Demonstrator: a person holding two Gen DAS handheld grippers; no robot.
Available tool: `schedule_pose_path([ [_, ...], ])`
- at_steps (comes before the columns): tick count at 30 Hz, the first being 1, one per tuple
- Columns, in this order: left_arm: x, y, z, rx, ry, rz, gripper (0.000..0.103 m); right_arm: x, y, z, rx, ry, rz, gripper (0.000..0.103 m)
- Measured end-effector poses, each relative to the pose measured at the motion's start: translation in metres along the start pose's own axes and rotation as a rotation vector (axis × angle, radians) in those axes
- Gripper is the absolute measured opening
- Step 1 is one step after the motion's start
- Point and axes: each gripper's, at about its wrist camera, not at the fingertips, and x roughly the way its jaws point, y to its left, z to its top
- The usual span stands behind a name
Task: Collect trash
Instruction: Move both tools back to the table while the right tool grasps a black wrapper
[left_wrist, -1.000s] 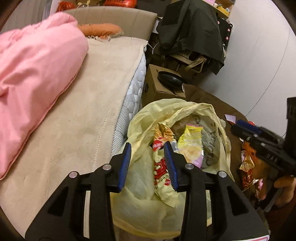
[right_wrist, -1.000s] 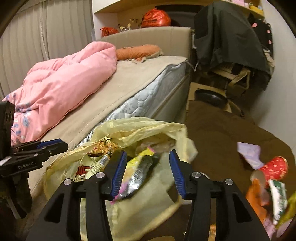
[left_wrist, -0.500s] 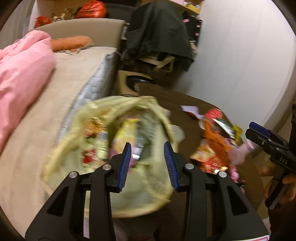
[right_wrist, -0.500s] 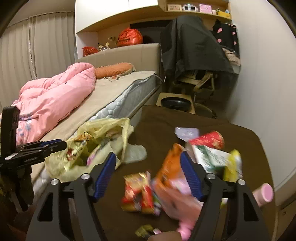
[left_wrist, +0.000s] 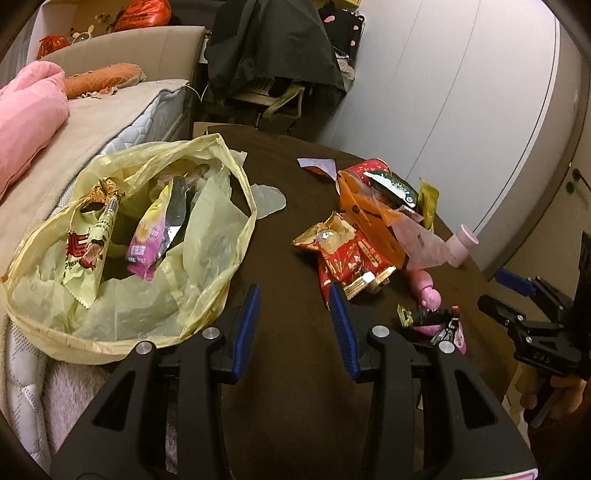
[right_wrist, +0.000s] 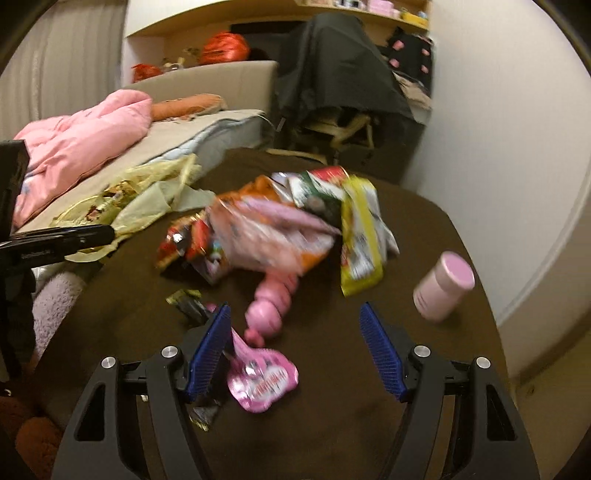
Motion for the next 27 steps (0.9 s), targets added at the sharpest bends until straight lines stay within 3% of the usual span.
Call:
schedule_pose_path([
  [3,-0.004,-0.003,-0.002,0.007,-0.006,0.009,0.037,0.003,0.0,-0.007,0.033,0.022,0.034,0.068],
  [6,-0.007,-0.005,-0.004,0.016,-0.007,0.02,0.037,0.005,0.012,-0.012,0.021,0.017,0.129,0.068],
  [10,-0.008,-0.007,-0.005,0.025,0.001,0.029,0.037,0.016,0.029,-0.011,-0.026,0.013,0.143,0.067],
  [14,-0.01,-0.008,-0.006,0.028,0.002,0.034,0.037,0.032,0.036,-0.006,-0.04,0.049,0.17,0.057],
  [16,-0.011,-0.008,-0.006,0.028,0.001,0.035,0.037,0.038,0.038,-0.006,-0.04,0.073,0.194,0.042],
  [17,-0.011,-0.008,-0.006,0.028,0.001,0.035,0.037,0.04,0.038,-0.006,-0.033,0.083,0.207,0.028],
  [18,-0.012,-0.008,-0.006,0.028,0.001,0.036,0.037,0.04,0.036,-0.006,-0.023,0.085,0.212,0.024],
  [27,-0.008,-0.012,-0.01,0.023,0.024,0.016,0.037,0.011,0.012,-0.006,0.024,0.015,0.188,0.02],
])
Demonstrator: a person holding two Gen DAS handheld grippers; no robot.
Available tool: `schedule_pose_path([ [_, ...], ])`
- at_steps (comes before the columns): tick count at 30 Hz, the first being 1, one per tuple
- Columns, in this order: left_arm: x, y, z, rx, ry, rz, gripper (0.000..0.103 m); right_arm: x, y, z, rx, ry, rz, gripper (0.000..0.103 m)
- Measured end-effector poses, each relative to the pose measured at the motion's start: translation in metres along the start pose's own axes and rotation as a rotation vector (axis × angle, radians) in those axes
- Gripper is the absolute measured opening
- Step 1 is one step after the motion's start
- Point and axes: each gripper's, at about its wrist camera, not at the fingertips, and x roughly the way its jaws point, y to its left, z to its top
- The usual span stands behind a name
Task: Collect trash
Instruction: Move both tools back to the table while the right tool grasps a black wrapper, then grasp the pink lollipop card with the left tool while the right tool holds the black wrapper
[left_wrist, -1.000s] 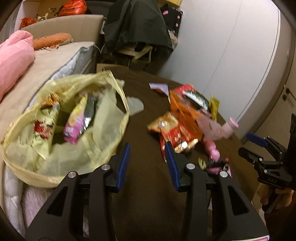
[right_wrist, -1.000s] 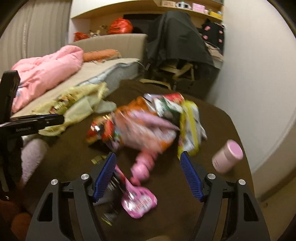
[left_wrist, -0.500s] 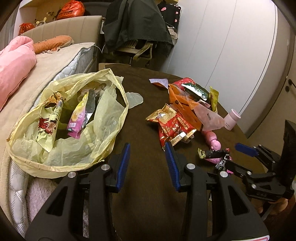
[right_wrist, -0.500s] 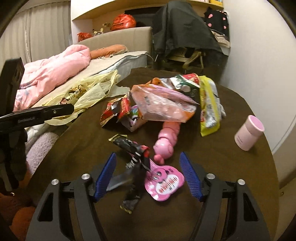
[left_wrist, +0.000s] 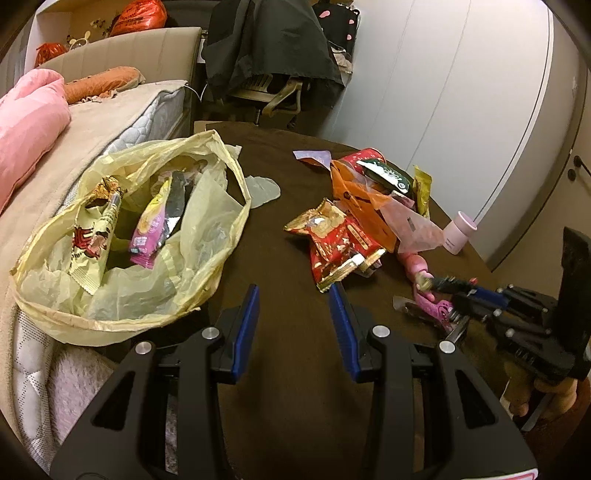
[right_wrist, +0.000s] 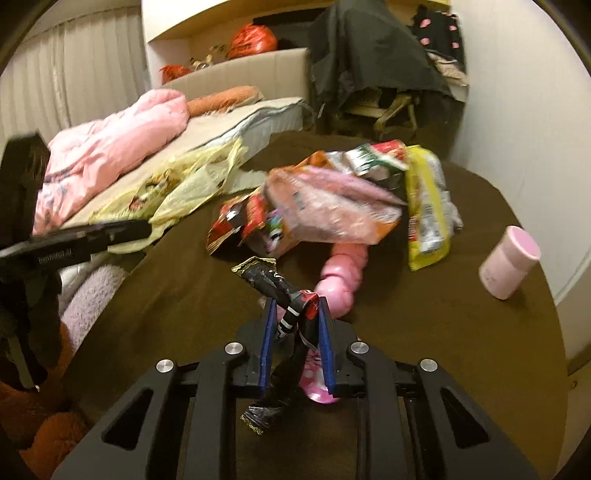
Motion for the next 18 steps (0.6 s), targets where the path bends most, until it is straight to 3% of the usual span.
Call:
schedule_pose_path([
  [13,0.018,-0.025,0.002,0.033,0.055,-0.088,0.041,-0.035,-0.066,-0.01,0.15,-0.072,-0.139,0.02],
  [18,0.036,-0.065,0.006,0.128,0.121,-0.229,0.045,-0.035,-0.084,-0.025,0.199,-0.06,-0.174,0.02],
])
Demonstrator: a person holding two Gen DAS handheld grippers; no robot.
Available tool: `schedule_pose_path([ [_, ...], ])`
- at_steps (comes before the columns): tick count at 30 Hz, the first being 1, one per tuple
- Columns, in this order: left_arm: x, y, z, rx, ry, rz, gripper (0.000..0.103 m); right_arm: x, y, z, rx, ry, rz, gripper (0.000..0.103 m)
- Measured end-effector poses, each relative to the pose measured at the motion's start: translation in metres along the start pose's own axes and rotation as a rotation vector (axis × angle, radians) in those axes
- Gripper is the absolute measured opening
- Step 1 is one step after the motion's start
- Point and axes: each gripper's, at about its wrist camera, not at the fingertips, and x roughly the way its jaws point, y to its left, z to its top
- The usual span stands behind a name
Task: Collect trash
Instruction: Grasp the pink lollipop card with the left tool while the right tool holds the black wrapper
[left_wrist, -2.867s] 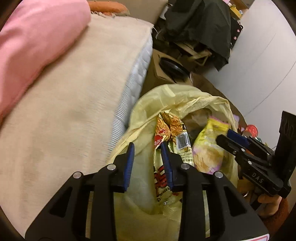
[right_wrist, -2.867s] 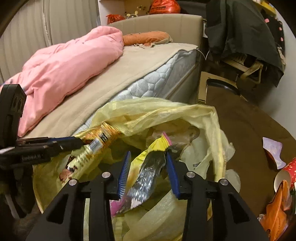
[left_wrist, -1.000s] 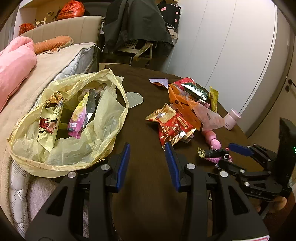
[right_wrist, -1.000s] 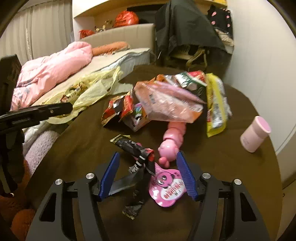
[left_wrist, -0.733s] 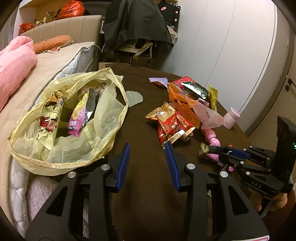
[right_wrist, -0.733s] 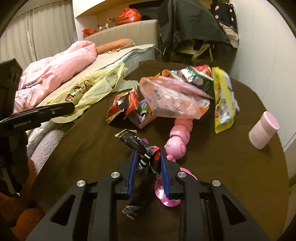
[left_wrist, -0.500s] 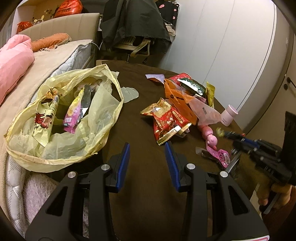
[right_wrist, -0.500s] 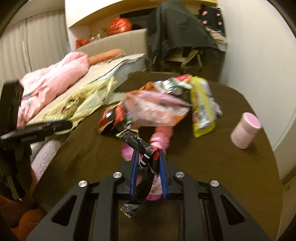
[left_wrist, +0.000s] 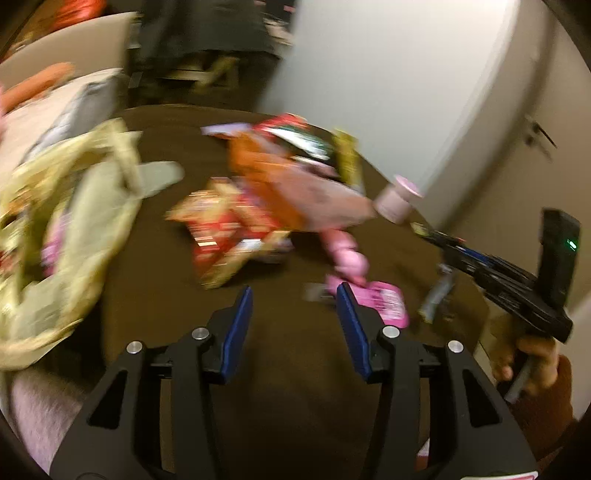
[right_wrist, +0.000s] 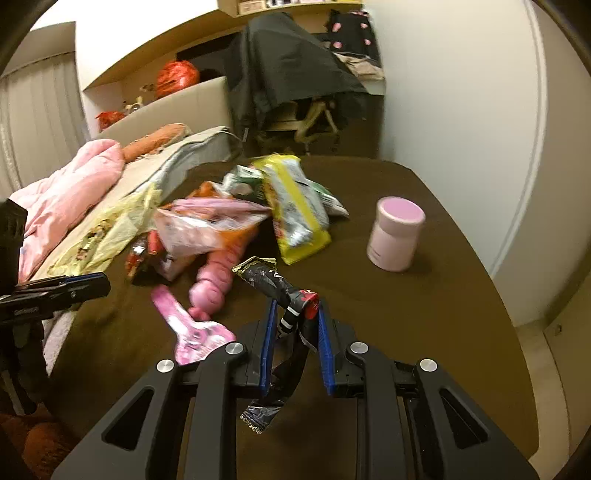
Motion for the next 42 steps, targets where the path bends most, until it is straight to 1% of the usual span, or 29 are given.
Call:
schedule_pose_path([
  [1,0.008,-0.008,0.003,0.02,0.017,-0.014,0.045,0.0,-0.002,-0.002,0.005,0.0,-0.006,0.02],
  [3,0.017,-0.017,0.008,0.04,0.023,-0.023,0.045,-0.002,-0.007,-0.006,0.013,-0.002,-0.021,0.02],
  [6,0.035,-0.035,0.018,0.121,0.021,-0.033,0.045,-0.003,-0.015,-0.011,0.027,0.003,-0.041,0.02],
  [7,0.043,-0.04,0.021,0.156,0.033,-0.038,0.045,-0.003,-0.018,-0.013,0.035,0.006,-0.044,0.02],
  [10,0.064,-0.045,0.027,0.207,0.07,-0.039,0.045,-0.006,-0.026,-0.018,0.054,0.012,-0.05,0.02],
  [12,0.075,-0.041,0.028,0.212,0.088,-0.02,0.045,-0.007,-0.031,-0.022,0.066,0.014,-0.052,0.02],
  [13,0.079,-0.036,0.027,0.198,0.101,-0.015,0.045,-0.007,-0.033,-0.023,0.071,0.015,-0.054,0.02],
  [14,0.082,-0.031,0.027,0.171,0.118,-0.028,0.045,-0.007,-0.036,-0.024,0.078,0.017,-0.058,0.02],
  [16,0.08,-0.022,0.027,0.125,0.126,-0.062,0.045,-0.005,-0.04,-0.025,0.087,0.021,-0.06,0.02],
  [18,0.075,-0.021,0.022,0.123,0.138,-0.08,0.045,-0.002,-0.041,-0.025,0.097,0.022,-0.06,0.02],
  [21,0.074,-0.026,0.01,0.148,0.2,-0.119,0.045,0.0,-0.041,-0.024,0.107,0.02,-0.051,0.02],
  [24,0.065,-0.035,-0.002,0.185,0.234,-0.159,0.045,0.0,-0.038,-0.024,0.102,0.015,-0.046,0.02],
  [25,0.061,-0.038,-0.004,0.19,0.246,-0.184,0.045,0.001,-0.037,-0.024,0.1,0.017,-0.045,0.02],
  [27,0.055,-0.044,-0.007,0.205,0.251,-0.216,0.045,0.001,-0.037,-0.025,0.097,0.02,-0.043,0.02],
  [28,0.05,-0.047,-0.007,0.222,0.242,-0.226,0.045,0.001,-0.036,-0.025,0.098,0.02,-0.042,0.02],
  [31,0.039,-0.054,-0.006,0.275,0.191,-0.225,0.045,0.001,-0.037,-0.027,0.104,0.021,-0.039,0.02],
  [33,0.035,-0.06,-0.004,0.319,0.156,-0.205,0.045,0.0,-0.038,-0.028,0.106,0.021,-0.035,0.021],
  [34,0.036,-0.063,-0.003,0.335,0.151,-0.196,0.045,0.0,-0.038,-0.028,0.106,0.022,-0.035,0.02],
  [36,0.042,-0.073,0.001,0.373,0.154,-0.171,0.045,-0.001,-0.039,-0.029,0.108,0.022,-0.035,0.02],
  [39,0.062,-0.085,0.006,0.421,0.187,-0.134,0.045,-0.002,-0.04,-0.031,0.117,0.021,-0.035,0.02],
  [42,0.078,-0.093,0.001,0.452,0.22,-0.082,0.045,-0.005,-0.042,-0.033,0.122,0.018,-0.035,0.02],
])
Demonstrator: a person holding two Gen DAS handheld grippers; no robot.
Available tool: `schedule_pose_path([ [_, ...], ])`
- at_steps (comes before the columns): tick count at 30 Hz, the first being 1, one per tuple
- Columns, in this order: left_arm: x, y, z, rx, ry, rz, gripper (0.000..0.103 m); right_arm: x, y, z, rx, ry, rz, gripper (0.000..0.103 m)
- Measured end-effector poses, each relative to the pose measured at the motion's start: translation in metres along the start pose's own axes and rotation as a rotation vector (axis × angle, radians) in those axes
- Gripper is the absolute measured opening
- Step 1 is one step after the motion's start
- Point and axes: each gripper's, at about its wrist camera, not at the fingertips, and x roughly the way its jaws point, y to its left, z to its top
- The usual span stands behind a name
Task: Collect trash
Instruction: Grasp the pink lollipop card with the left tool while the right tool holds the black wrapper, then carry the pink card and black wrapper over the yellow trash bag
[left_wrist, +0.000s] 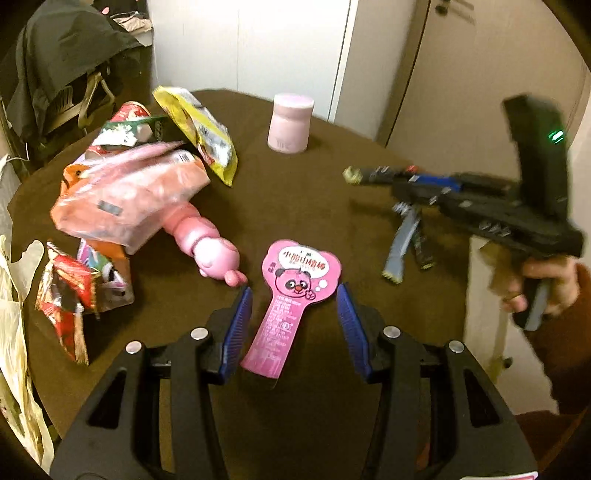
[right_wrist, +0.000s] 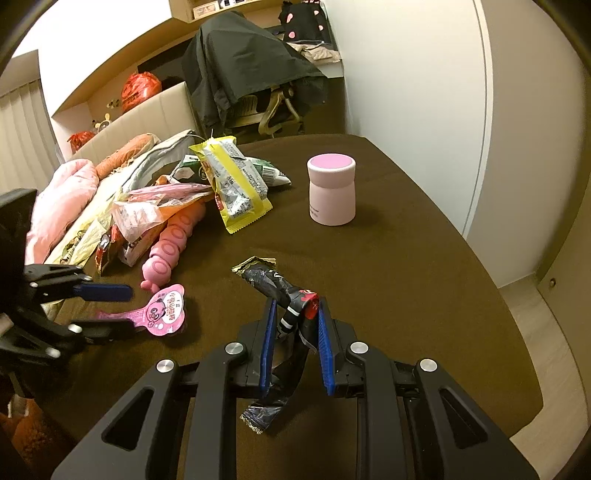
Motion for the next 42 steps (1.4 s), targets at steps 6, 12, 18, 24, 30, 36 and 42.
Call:
schedule_pose_path([
  [6,0.022,0.006,0.004,-0.067,0.041,0.013,0.044,-0.002,-0.005,-0.002,0.014,-0.004,0.002,0.021],
  [12,0.019,0.005,0.007,-0.098,0.017,0.006,0.014,-0.007,0.002,0.004,-0.007,-0.019,0.006,0.02],
  [18,-0.007,0.004,0.006,-0.109,-0.058,-0.008,0.014,-0.014,0.013,0.016,-0.037,-0.035,0.002,0.02],
  [24,-0.04,0.013,0.004,-0.155,-0.137,-0.02,0.014,-0.023,0.033,0.036,-0.088,-0.059,-0.002,0.02],
  [30,-0.092,0.05,0.004,-0.225,-0.251,0.032,0.014,-0.027,0.076,0.077,-0.192,-0.101,0.011,0.02],
  [36,-0.148,0.11,0.001,-0.321,-0.337,0.133,0.014,-0.022,0.132,0.12,-0.272,-0.15,0.076,0.02],
  [42,-0.2,0.167,-0.017,-0.405,-0.399,0.224,0.014,-0.005,0.191,0.155,-0.316,-0.184,0.163,0.02],
])
